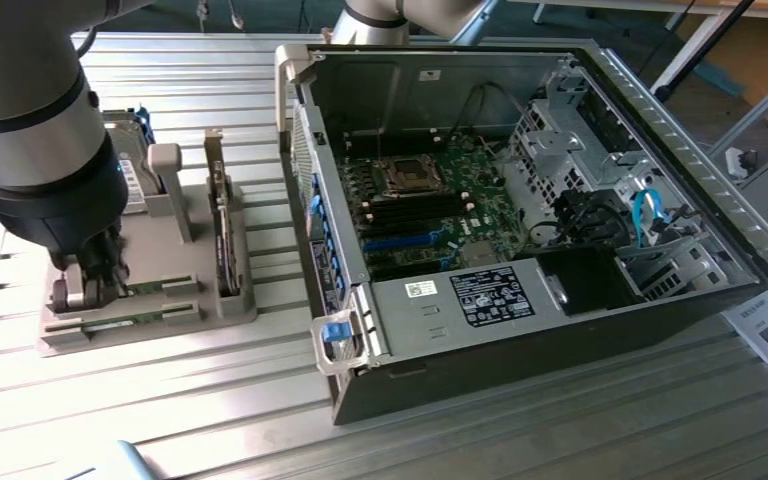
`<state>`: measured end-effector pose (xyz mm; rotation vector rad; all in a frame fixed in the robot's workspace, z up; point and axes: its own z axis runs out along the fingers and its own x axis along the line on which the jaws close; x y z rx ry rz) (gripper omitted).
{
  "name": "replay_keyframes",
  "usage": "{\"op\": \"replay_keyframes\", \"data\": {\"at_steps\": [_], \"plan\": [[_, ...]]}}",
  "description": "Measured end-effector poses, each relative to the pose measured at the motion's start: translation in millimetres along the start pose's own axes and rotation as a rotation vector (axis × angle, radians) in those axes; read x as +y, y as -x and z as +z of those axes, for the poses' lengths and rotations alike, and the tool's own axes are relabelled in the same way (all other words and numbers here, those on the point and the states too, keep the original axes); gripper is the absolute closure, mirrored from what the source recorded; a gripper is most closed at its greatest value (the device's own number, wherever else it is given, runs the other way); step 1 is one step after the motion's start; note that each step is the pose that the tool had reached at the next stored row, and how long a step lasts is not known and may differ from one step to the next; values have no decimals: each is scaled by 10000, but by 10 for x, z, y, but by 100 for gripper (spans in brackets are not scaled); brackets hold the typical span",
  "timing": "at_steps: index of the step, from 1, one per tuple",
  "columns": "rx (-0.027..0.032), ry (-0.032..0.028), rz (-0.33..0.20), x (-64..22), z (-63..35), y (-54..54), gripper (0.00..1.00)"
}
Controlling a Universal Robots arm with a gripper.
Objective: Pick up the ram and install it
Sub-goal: 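Pick up the ram and move it above insertion slot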
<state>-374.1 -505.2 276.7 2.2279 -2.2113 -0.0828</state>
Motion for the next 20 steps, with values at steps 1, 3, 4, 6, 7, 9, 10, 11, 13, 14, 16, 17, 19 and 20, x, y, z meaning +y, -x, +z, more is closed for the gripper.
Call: {"op": "replay_keyframes", "data": {"at_steps": [1, 3, 4, 6, 7, 9, 10, 11, 13, 14, 16, 17, 19, 20], "plan": [[-1, 0, 0, 0, 11, -3, 75], [0, 0, 0, 0, 36, -11, 75], [0, 0, 0, 0, 51, -16, 75], [0, 0, 0, 0, 78, -24, 75], [0, 0, 0, -1, 91, -29, 75], [0, 0, 0, -1, 121, -37, 75], [0, 0, 0, -2, 134, -40, 75], [0, -1, 0, -2, 150, -44, 75], [0, -1, 0, -2, 177, -51, 75], [0, 0, 0, -2, 191, -55, 75], [0, 0, 0, -3, 218, -64, 75], [0, -1, 0, -3, 230, -67, 75], [-1, -1, 1, -5, 280, -84, 75], [0, -1, 0, -5, 291, -88, 75]]}}
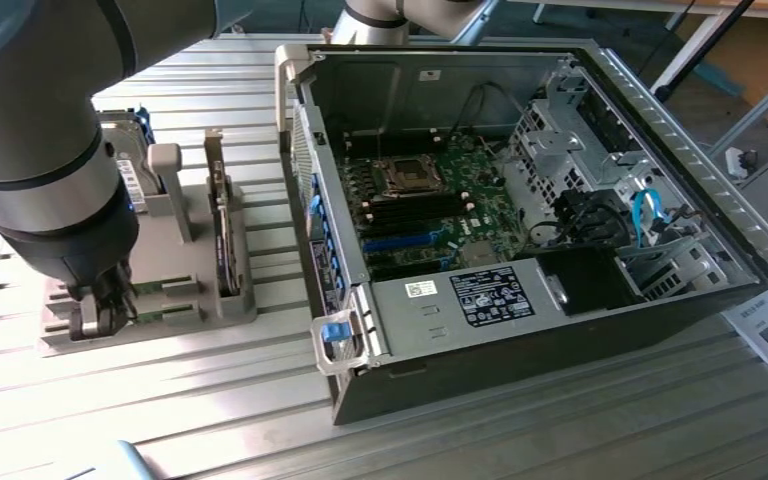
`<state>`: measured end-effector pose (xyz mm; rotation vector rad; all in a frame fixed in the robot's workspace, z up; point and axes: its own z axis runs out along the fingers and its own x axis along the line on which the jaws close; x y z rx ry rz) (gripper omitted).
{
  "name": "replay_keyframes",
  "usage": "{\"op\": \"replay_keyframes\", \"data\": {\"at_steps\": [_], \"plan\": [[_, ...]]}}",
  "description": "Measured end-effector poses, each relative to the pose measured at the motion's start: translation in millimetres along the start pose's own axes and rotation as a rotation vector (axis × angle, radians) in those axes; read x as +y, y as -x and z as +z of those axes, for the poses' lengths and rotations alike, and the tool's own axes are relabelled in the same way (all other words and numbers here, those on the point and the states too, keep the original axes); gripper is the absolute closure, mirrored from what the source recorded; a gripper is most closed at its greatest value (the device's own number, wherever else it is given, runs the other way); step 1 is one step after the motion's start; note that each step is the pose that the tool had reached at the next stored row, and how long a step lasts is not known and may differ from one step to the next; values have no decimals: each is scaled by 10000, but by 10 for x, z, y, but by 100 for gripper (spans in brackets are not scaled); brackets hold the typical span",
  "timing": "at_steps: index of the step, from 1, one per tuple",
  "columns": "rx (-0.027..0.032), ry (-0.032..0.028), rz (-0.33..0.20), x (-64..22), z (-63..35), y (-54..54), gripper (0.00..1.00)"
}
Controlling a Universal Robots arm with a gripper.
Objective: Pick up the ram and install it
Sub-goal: 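Pick up the ram and move it above insertion slot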
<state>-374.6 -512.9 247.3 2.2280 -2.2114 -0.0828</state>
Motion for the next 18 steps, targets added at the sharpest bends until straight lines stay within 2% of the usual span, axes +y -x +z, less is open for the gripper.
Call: {"op": "replay_keyframes", "data": {"at_steps": [7, 18], "plan": [[1, 1, 1, -3, 113, -25, 75], [0, 0, 0, -7, 130, 7, 75]]}}
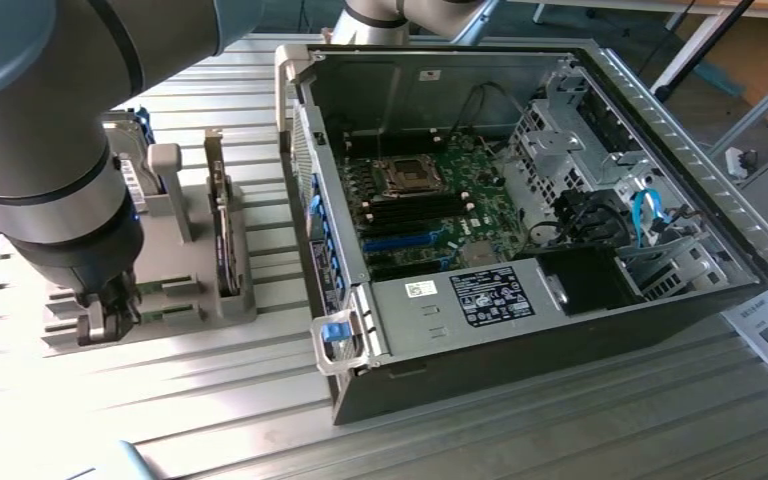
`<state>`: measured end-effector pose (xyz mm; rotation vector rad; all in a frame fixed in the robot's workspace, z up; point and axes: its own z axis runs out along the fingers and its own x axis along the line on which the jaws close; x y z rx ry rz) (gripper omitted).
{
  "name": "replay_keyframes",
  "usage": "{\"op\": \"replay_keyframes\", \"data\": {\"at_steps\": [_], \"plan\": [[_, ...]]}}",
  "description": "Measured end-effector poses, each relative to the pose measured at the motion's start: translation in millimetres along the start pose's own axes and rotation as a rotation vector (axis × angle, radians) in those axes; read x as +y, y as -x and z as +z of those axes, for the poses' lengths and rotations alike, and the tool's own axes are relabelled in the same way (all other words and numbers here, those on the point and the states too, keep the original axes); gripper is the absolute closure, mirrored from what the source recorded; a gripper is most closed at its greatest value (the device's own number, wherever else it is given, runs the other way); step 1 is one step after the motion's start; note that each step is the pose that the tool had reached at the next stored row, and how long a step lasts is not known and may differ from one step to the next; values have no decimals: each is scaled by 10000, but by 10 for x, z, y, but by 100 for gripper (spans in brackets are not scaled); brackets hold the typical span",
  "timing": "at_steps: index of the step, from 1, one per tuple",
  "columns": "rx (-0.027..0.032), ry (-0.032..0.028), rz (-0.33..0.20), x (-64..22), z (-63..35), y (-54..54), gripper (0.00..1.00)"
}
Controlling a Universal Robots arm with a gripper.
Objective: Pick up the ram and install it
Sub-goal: 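Pick up the ram and move it above insertion slot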
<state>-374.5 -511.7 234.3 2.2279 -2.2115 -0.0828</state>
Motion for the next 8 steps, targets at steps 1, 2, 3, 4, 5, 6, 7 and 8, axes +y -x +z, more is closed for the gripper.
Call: {"op": "replay_keyframes", "data": {"at_steps": [1, 2, 3, 4, 5, 6, 7, 8], "plan": [[0, 0, -1, -2, 1, 6, 75], [0, 0, -2, -4, 2, 10, 75], [0, 0, -2, -6, 4, 15, 75], [1, 1, 0, -8, 4, 21, 75], [0, 0, -1, -10, 5, 25, 75], [0, 0, -1, -12, 6, 28, 75], [-1, -1, -1, -14, 8, 32, 75], [-1, -1, 0, -14, 9, 35, 75]]}}
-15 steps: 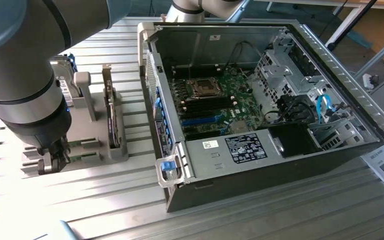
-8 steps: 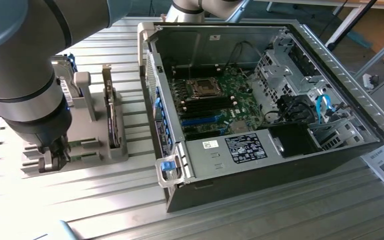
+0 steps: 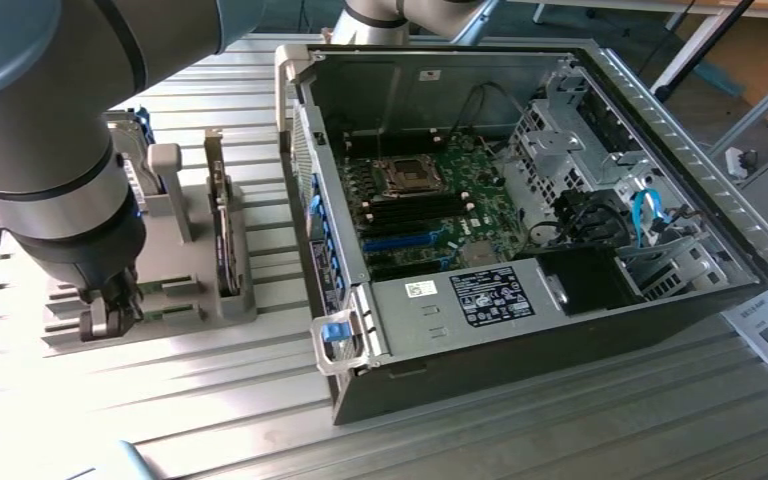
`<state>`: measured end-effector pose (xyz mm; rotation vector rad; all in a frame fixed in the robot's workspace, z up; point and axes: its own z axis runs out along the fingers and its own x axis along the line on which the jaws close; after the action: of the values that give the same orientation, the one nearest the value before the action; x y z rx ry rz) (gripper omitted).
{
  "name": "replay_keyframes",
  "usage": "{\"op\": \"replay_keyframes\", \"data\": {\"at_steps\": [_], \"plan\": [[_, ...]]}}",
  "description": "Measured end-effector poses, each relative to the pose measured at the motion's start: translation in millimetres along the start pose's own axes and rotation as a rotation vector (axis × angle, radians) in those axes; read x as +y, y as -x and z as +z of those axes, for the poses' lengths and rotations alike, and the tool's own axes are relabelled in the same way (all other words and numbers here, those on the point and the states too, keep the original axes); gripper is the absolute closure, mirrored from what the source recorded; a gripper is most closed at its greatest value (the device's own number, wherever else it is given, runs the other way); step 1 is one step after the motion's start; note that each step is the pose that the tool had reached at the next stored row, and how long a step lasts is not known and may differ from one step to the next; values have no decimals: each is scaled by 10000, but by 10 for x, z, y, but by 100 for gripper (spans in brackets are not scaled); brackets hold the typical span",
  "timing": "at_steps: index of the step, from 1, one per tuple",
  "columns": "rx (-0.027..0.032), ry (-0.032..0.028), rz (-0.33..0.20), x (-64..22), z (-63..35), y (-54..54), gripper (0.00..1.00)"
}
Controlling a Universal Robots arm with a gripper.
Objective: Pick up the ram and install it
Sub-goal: 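Pick up the ram and move it above insertion slot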
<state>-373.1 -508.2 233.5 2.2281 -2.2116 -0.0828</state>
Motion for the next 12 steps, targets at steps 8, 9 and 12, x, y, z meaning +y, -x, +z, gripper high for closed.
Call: {"op": "replay_keyframes", "data": {"at_steps": [8, 9, 12], "plan": [[-2, 3, 0, -1, 1, 6, 75], [-3, 1, -1, -1, 10, 6, 75], [-3, 1, -1, -3, 64, 3, 75]]}}
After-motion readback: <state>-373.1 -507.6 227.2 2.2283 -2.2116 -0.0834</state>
